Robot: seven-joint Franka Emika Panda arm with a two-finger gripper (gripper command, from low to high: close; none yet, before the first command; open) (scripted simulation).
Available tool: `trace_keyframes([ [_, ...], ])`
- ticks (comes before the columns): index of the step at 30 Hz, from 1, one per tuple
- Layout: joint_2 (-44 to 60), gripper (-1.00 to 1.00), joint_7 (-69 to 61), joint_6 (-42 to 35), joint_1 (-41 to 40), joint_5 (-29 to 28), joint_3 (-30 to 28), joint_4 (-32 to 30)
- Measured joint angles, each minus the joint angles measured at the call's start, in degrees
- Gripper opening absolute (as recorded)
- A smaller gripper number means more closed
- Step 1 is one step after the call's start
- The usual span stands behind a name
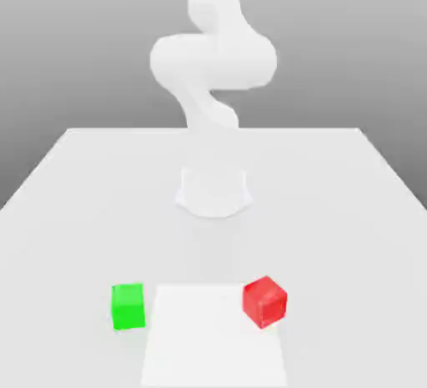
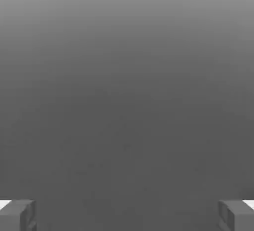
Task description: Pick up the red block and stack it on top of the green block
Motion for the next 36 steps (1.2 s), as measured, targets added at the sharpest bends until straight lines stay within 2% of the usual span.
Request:
trace_keyframes([
  [18,38.45,0.00,-18.02,23.83,9.91,0.24,1.07,-24.10],
  [25,52.98,0.00,-18.33,35.71,10.27,-0.89,0.78,-23.88],
  [26,54.46,-1.00,-18.30,36.98,10.34,-0.94,0.70,-23.67],
  [32,55.20,-1.00,-18.13,37.56,10.30,-1.13,0.71,-23.57],
  [36,49.55,-1.00,-18.28,32.74,9.91,-0.95,1.15,-24.39],
])
